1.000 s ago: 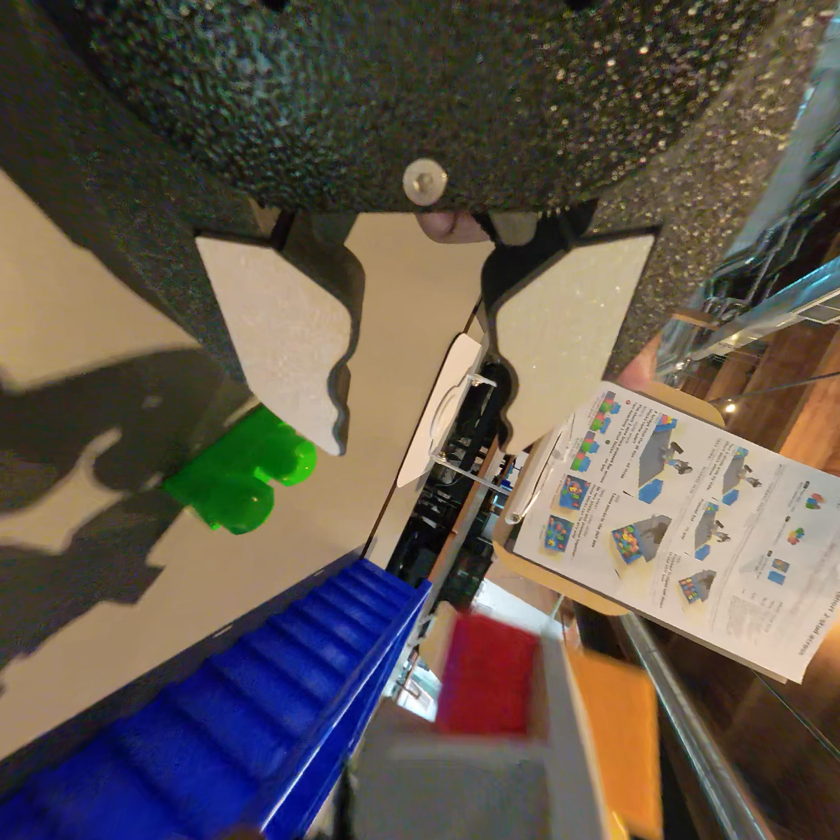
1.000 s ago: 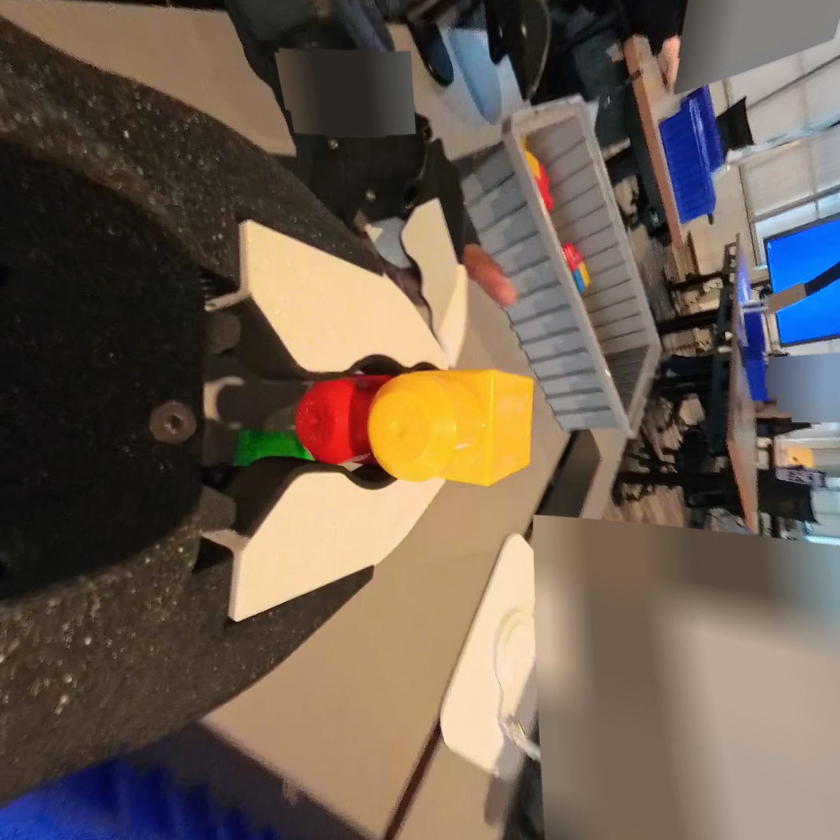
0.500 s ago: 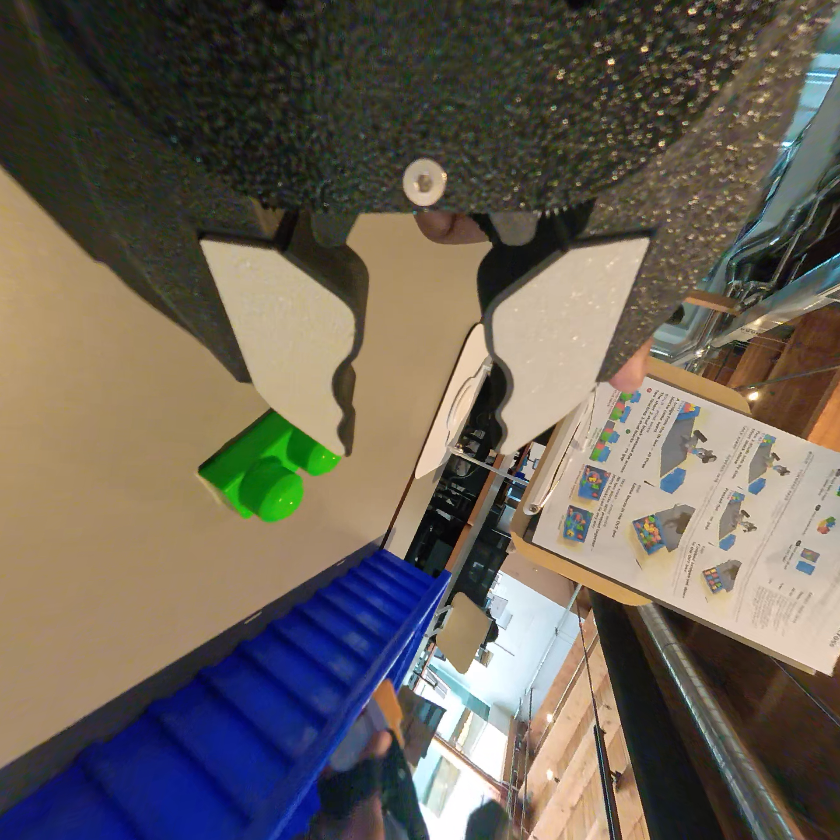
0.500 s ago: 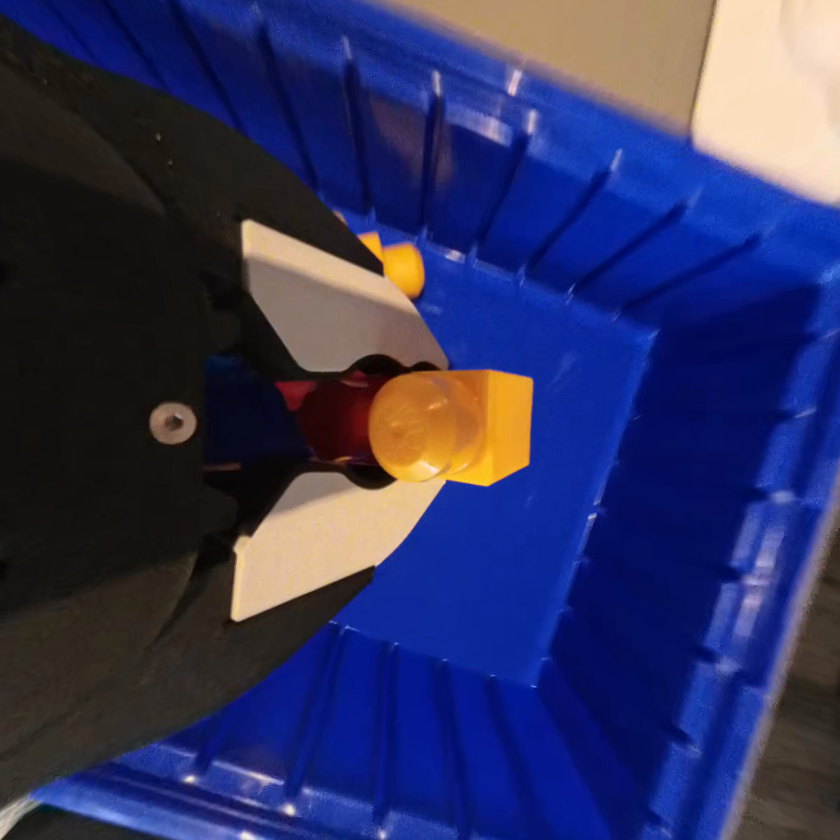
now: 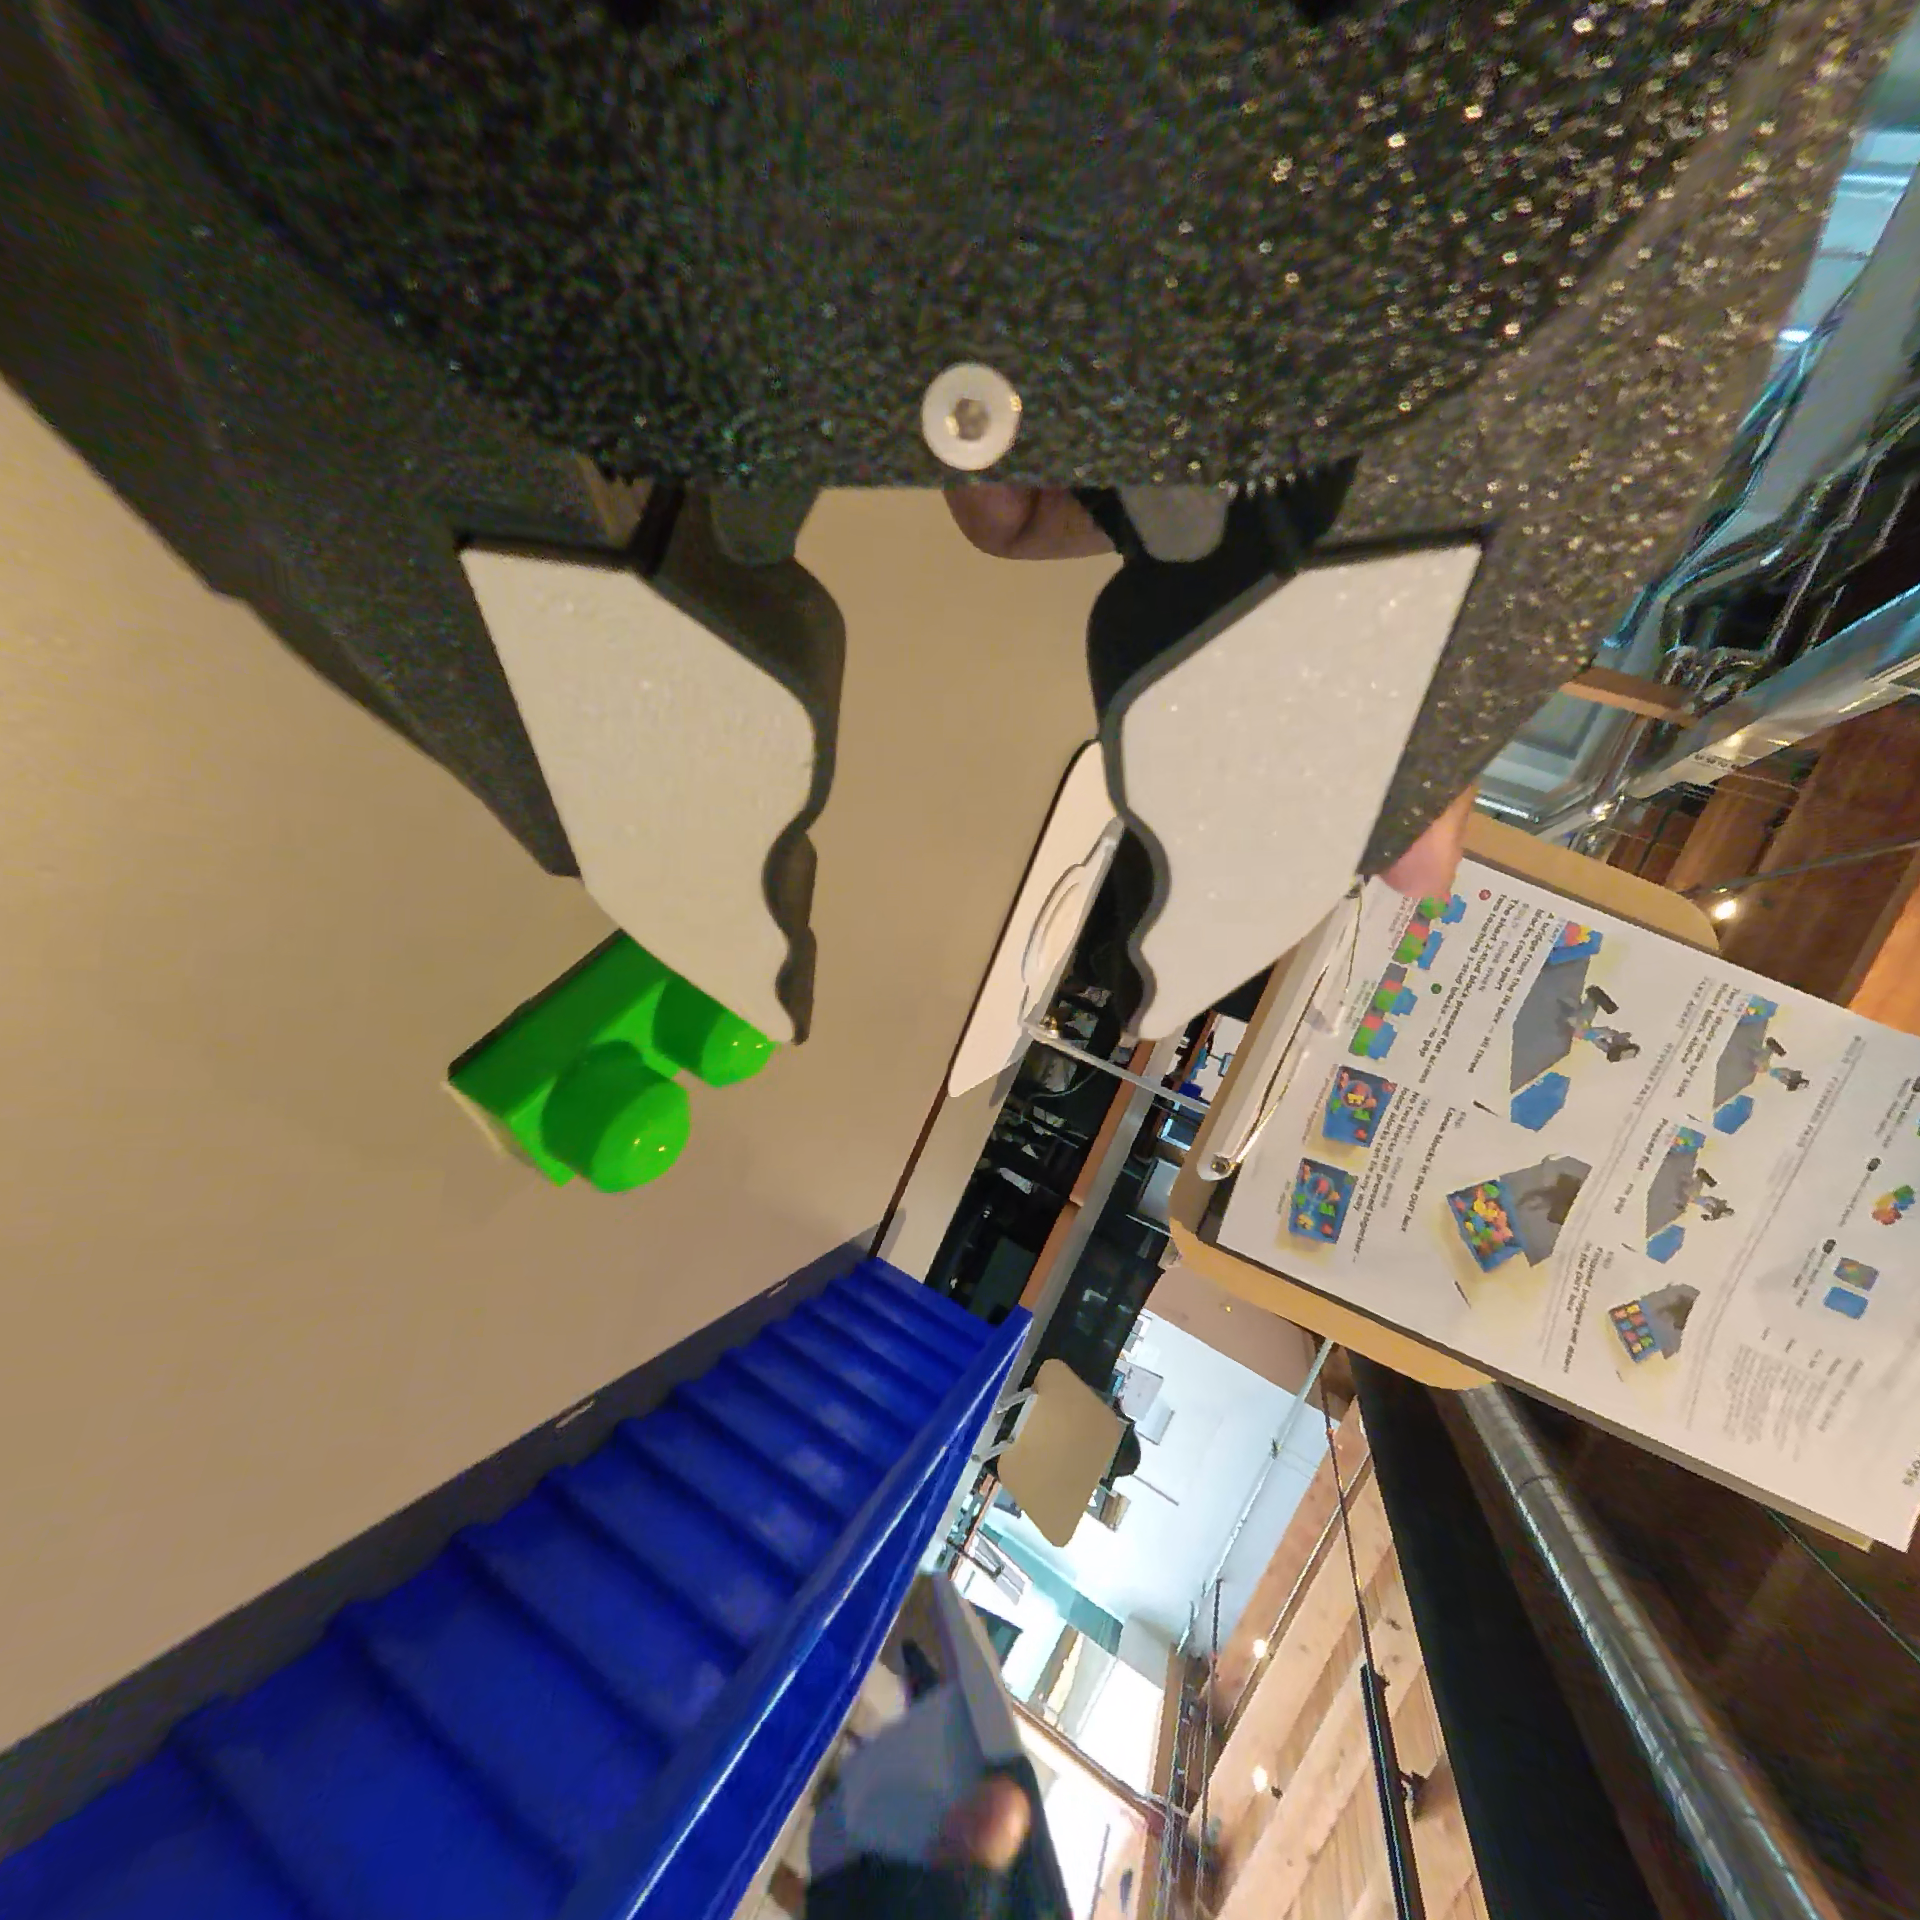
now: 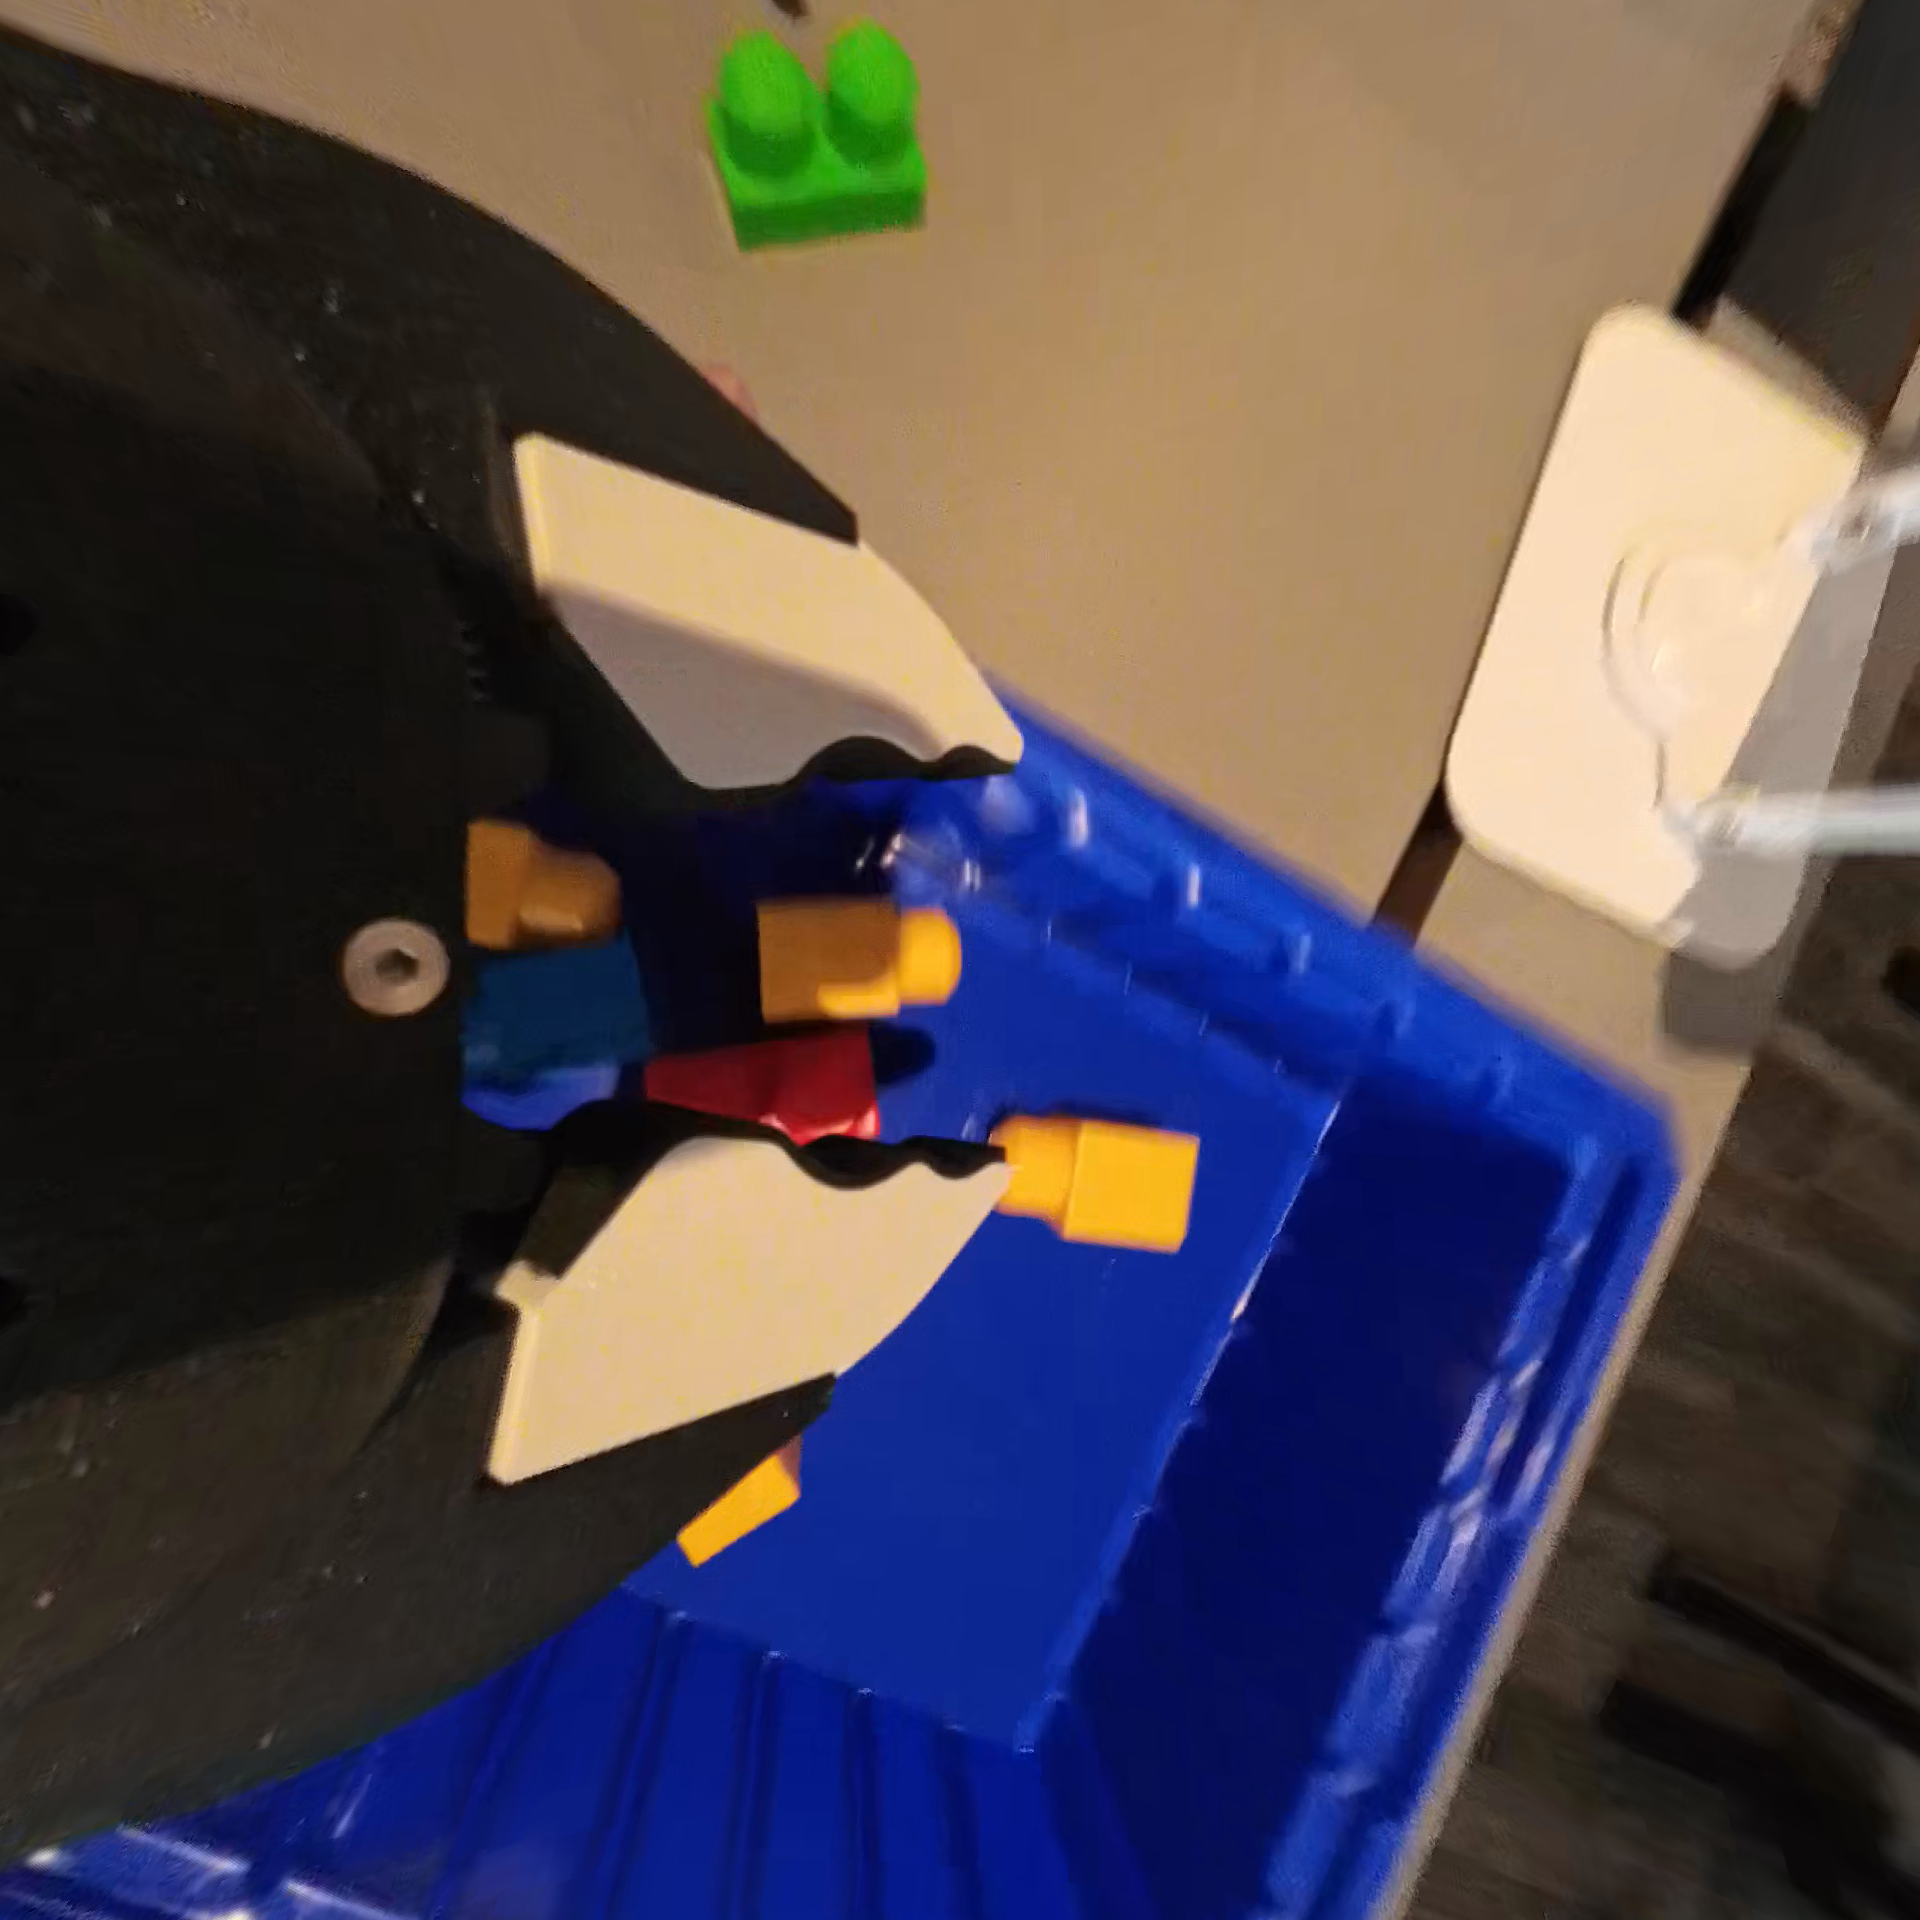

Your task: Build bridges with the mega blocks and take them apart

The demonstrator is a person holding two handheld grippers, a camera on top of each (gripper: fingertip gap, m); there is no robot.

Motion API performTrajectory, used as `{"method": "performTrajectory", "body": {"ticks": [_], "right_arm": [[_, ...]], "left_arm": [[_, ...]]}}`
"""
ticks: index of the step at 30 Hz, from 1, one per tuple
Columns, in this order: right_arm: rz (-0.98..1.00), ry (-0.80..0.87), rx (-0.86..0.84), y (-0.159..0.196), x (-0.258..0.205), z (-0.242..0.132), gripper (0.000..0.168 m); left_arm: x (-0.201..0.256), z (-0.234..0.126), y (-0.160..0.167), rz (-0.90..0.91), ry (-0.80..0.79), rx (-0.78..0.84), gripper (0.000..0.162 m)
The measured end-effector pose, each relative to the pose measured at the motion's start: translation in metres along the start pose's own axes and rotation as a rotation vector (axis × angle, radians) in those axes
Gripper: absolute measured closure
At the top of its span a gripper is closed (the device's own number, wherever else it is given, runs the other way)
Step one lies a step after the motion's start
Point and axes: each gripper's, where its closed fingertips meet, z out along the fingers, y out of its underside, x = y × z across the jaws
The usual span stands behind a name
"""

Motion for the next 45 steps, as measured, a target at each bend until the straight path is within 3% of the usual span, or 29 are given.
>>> {"method": "performTrajectory", "body": {"ticks": [5,9,13,20,22,23,27,30,33,37,41,45], "right_arm": [[-0.417,-0.1,0.048,0.002,-0.162,-0.051,0.106],[-0.618,-0.115,-0.099,0.051,-0.25,-0.022,0.096],[-0.568,-0.111,-0.214,0.092,-0.265,0.028,0.082],[-0.327,-0.217,-0.236,0.108,-0.265,0.076,0.085],[-0.307,-0.194,-0.222,0.102,-0.26,0.079,0.107],[-0.303,-0.202,-0.217,0.1,-0.26,0.079,0.132],[-0.278,-0.252,-0.198,0.095,-0.267,0.072,0.132],[-0.286,-0.258,-0.042,0.067,-0.273,0.033,0.133],[-0.336,-0.175,0.127,0.032,-0.257,-0.032,0.133],[-0.327,0.06,0.141,0.028,-0.162,-0.104,0.133],[-0.178,0.127,-0.092,0.09,-0.048,-0.125,0.133],[-0.1,0.02,-0.296,0.155,-0.006,-0.115,0.132]], "left_arm": [[-0.013,-0.001,0.008,-0.061,-0.029,-0.018,0.106],[-0.022,-0.002,0.014,-0.181,-0.038,-0.005,0.106],[-0.028,-0.005,0.023,-0.253,-0.053,-0.003,0.107],[-0.031,-0.007,0.019,-0.276,-0.058,0.007,0.108],[-0.032,-0.008,0.018,-0.298,-0.061,0.017,0.109],[-0.032,-0.008,0.019,-0.313,-0.059,0.019,0.11],[-0.033,-0.005,0.023,-0.361,-0.062,0.018,0.111],[-0.036,-0.006,0.026,-0.383,-0.073,0.013,0.112],[-0.038,-0.007,0.027,-0.392,-0.081,0.015,0.113],[-0.037,-0.007,0.026,-0.374,-0.081,0.01,0.113],[-0.035,-0.007,0.021,-0.348,-0.074,0.016,0.113],[-0.031,-0.006,0.017,-0.333,-0.062,0.02,0.113]]}}
